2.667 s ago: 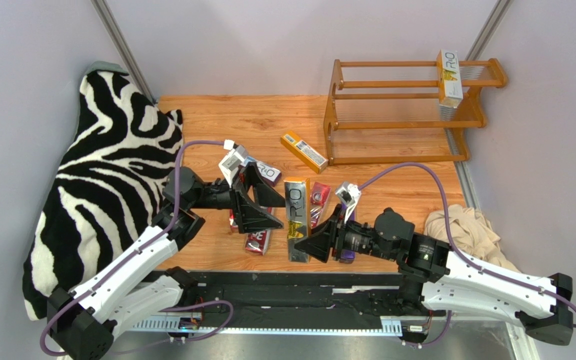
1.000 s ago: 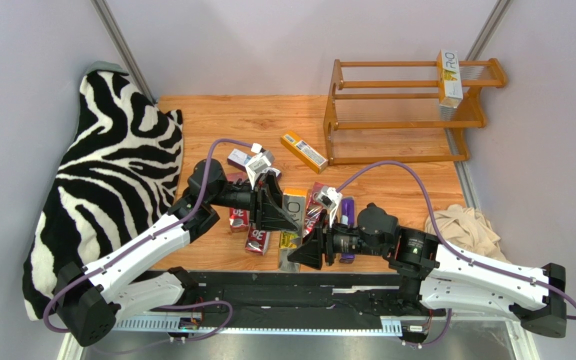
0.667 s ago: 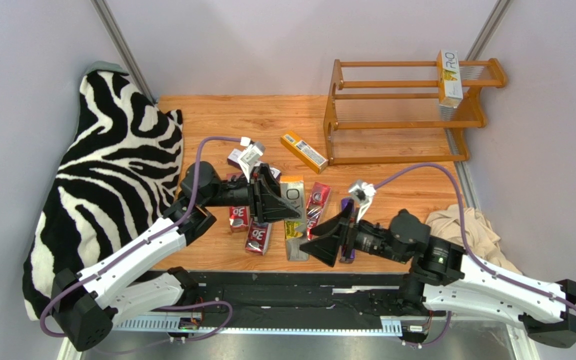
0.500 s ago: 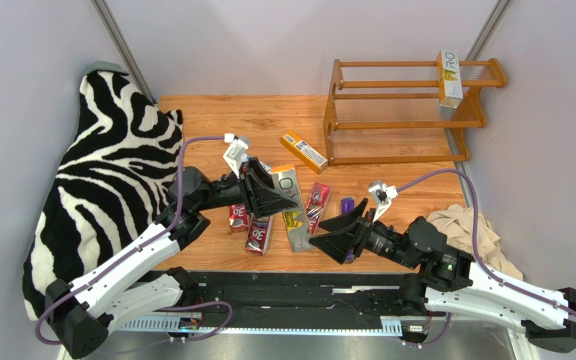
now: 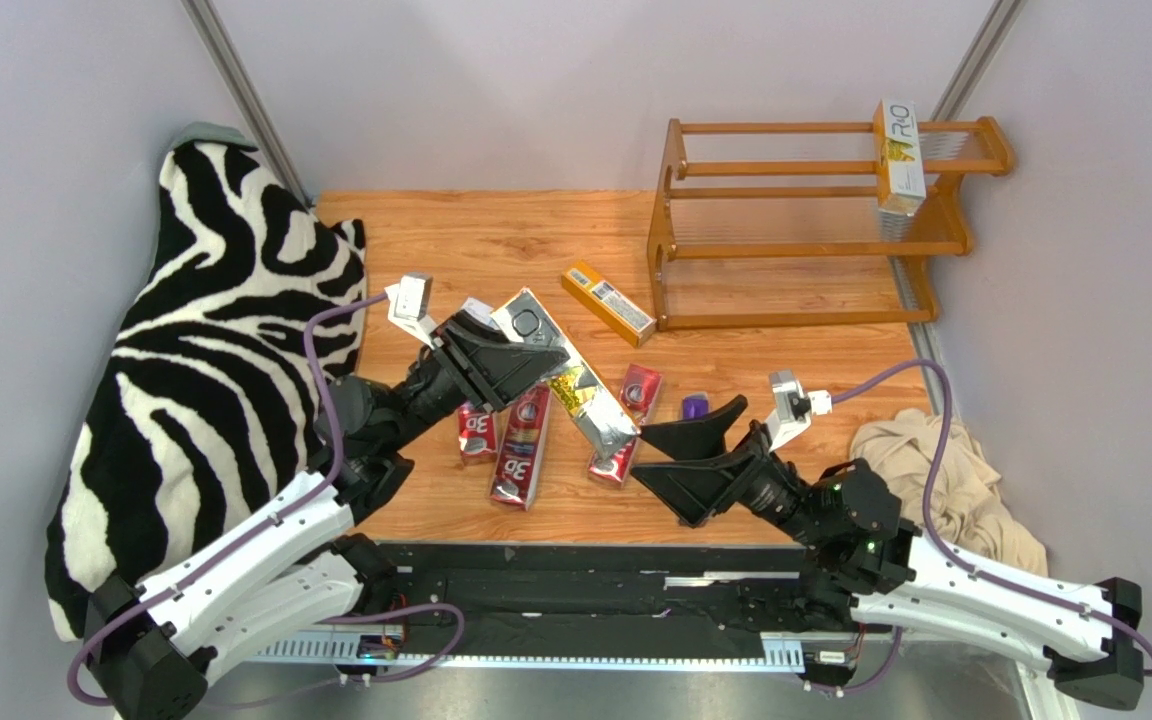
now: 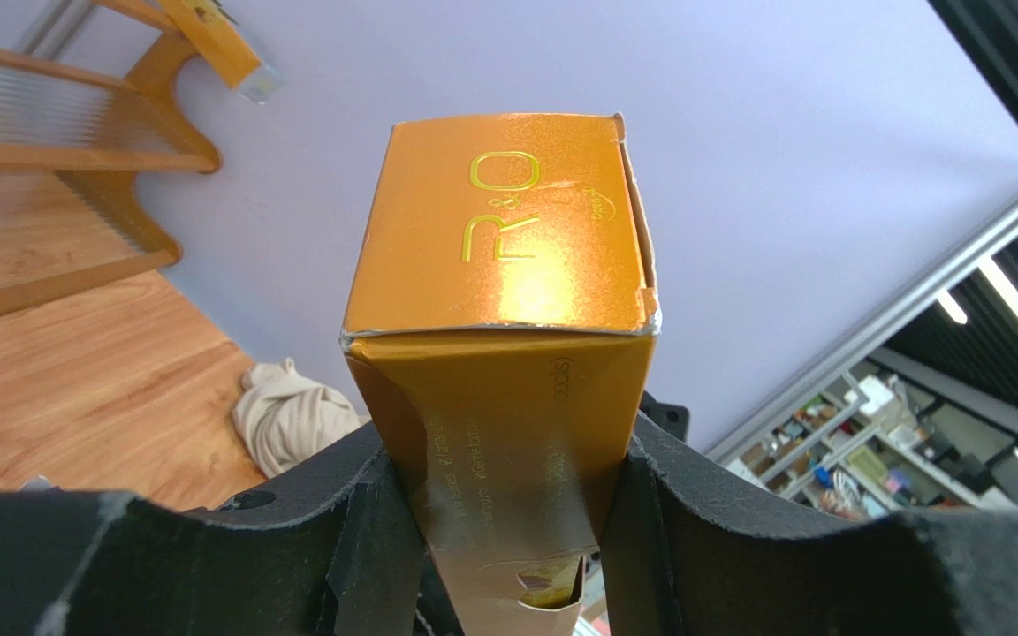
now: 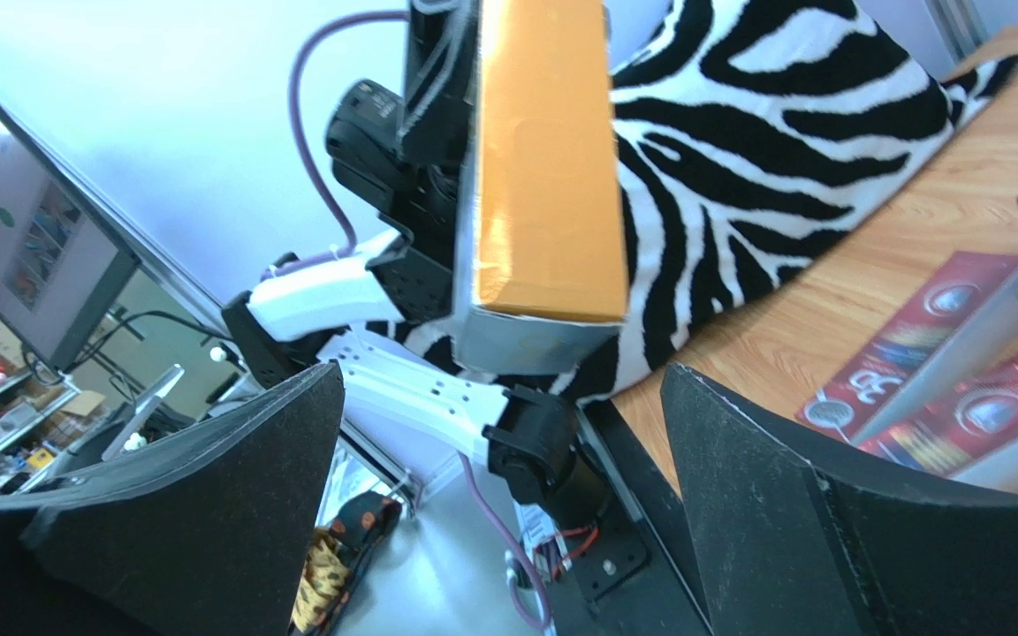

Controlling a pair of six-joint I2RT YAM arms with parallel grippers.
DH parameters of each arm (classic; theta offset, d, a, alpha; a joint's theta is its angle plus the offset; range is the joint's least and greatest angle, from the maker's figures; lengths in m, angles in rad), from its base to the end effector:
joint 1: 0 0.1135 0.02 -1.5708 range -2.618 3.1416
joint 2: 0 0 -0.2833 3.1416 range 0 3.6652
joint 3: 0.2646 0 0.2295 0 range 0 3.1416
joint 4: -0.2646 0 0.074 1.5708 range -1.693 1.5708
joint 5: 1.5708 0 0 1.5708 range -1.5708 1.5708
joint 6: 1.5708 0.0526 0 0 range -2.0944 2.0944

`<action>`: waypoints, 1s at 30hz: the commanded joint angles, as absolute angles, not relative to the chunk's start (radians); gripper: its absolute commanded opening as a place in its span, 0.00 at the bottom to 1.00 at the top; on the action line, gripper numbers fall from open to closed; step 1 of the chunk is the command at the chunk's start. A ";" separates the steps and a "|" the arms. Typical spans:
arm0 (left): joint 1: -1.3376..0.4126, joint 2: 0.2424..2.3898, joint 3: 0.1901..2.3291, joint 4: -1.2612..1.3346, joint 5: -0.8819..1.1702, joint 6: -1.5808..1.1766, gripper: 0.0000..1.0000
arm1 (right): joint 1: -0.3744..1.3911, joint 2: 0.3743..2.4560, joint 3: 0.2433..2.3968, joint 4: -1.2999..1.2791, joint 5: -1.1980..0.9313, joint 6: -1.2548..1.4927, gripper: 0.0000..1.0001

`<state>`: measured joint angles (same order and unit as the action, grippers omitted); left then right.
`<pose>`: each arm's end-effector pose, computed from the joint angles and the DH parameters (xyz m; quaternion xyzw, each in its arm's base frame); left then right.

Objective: Place and organize the toothpastes onto the shelf
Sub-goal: Place the toothpaste on the shelf.

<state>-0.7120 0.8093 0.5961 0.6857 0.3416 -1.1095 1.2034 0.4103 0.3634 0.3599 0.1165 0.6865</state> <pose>0.1124 -0.1203 0.3866 0.0406 0.5329 -0.7184 0.4453 0.0432 0.0952 0.3149 -0.1046 0.5798 0.6342 0.5007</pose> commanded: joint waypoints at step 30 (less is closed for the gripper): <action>-0.713 0.870 0.609 0.867 0.345 -1.218 0.00 | 1.210 0.650 0.517 0.554 0.169 0.649 0.60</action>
